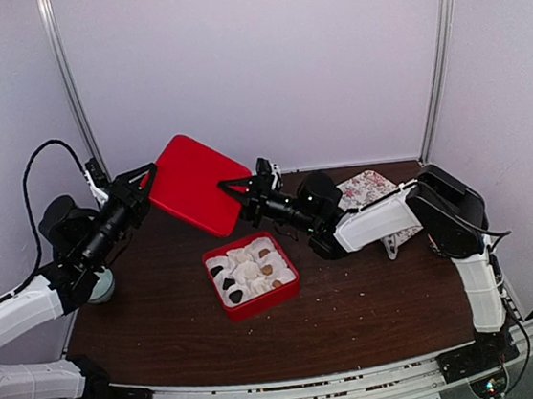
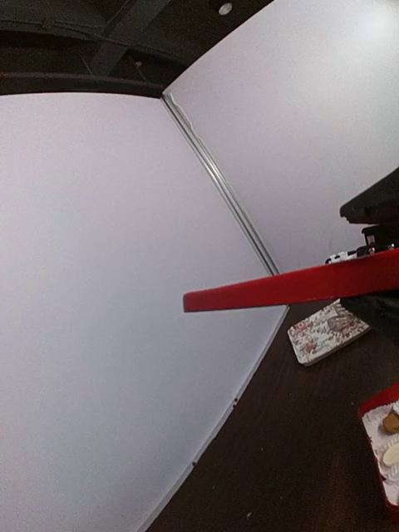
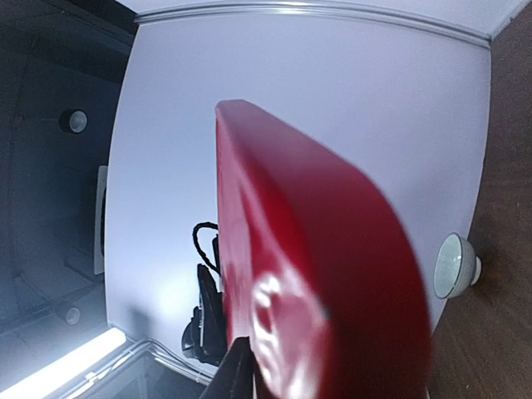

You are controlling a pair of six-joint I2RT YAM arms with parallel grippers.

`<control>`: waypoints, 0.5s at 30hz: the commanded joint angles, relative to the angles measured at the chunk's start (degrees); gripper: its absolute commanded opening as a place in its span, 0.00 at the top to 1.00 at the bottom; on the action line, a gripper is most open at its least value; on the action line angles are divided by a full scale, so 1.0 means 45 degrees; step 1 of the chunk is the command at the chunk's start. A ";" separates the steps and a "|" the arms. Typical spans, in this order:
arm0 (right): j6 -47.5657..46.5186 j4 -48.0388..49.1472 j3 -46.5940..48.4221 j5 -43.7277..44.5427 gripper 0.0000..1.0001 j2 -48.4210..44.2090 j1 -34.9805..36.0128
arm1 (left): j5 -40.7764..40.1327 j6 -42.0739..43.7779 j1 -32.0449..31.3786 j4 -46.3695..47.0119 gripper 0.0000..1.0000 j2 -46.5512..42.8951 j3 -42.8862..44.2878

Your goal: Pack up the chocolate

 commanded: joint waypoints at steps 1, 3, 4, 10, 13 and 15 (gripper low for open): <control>0.0208 0.0135 -0.0576 -0.0414 0.84 -0.0722 -0.0181 | -0.0659 0.0577 -0.0101 -0.2564 0.67 -0.0826 -0.0304; 0.0204 -0.0064 -0.0711 -0.0790 0.86 -0.0883 -0.0315 | -0.0776 0.0673 -0.0091 -0.3360 0.60 -0.1244 -0.0588; 0.0243 -0.0184 -0.0766 -0.1017 0.87 -0.0945 -0.0393 | -0.0808 0.0767 -0.0099 -0.3812 0.55 -0.1453 -0.0675; 0.1110 0.0055 -0.1387 -0.2928 0.91 -0.1121 -0.0980 | -0.1130 0.1859 0.0015 -0.7591 0.22 -0.2804 -0.0486; 0.1225 -0.0188 -0.1537 -0.4281 0.92 -0.1098 -0.1215 | -0.0593 0.2108 0.0412 -0.9091 0.12 -0.3096 -0.0522; 0.0962 -0.0839 -0.1511 -0.5190 0.93 -0.1054 -0.1317 | -0.0075 0.2286 0.0670 -0.9566 0.11 -0.3070 -0.0666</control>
